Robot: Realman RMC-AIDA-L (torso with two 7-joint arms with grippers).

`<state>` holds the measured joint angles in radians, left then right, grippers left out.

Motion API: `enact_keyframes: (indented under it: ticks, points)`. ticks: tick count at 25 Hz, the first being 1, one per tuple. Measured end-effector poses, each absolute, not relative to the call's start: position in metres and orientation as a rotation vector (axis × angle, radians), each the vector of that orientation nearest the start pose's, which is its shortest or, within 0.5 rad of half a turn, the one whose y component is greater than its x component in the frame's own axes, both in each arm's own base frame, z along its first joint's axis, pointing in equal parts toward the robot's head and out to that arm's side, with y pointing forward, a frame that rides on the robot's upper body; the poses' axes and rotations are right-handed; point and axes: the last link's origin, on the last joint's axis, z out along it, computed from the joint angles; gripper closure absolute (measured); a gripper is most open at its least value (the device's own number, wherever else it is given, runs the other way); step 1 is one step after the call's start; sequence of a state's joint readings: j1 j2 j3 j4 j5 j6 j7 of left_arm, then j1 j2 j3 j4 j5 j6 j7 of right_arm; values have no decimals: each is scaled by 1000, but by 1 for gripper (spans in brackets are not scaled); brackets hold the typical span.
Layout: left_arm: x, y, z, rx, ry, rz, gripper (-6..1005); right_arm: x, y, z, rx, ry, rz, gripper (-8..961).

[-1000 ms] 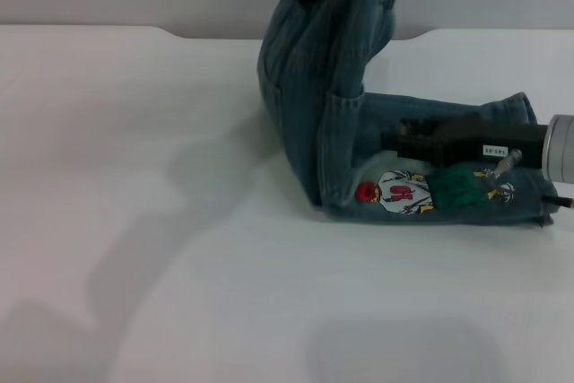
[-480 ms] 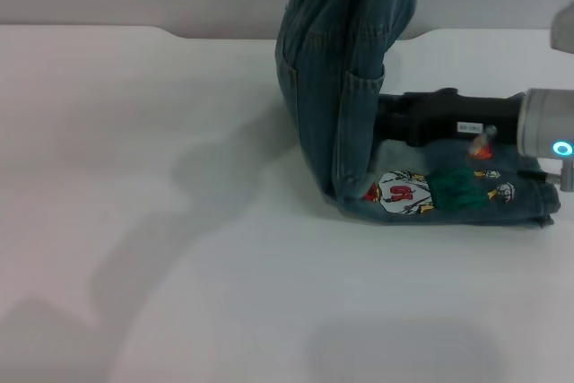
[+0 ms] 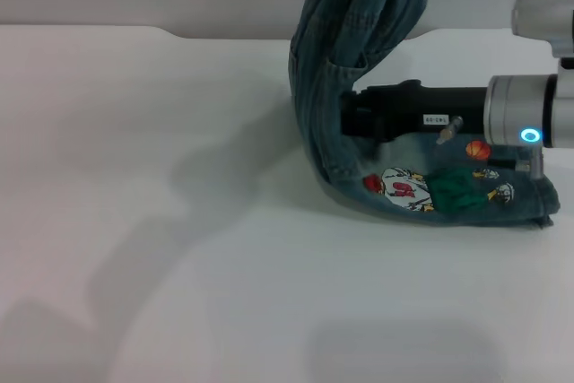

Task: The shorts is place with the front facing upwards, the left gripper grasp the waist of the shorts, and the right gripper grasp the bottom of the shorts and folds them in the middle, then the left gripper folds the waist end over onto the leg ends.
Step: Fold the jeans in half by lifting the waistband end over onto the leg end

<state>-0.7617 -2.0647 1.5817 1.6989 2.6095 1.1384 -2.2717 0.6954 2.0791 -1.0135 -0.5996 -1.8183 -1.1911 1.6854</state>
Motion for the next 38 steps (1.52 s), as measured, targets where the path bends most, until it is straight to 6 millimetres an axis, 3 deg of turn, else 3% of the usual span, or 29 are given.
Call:
enact_keyframes:
  ticks: [11,19,33,38]
  points:
    - [8,378,26,-2391,366,52,910,179,395,-46,-2723,774,648,465]
    - [5,378,26,-2390,363,56,910,173,396,-48,-2729,767,663,466]
    - [-3,379,22,-2393,356,85,910,230,367,-36,-2632,958,661,466]
    - [-8,378,16,-2402,352,93,910,261,351,-11,-2507,1020,719,466]
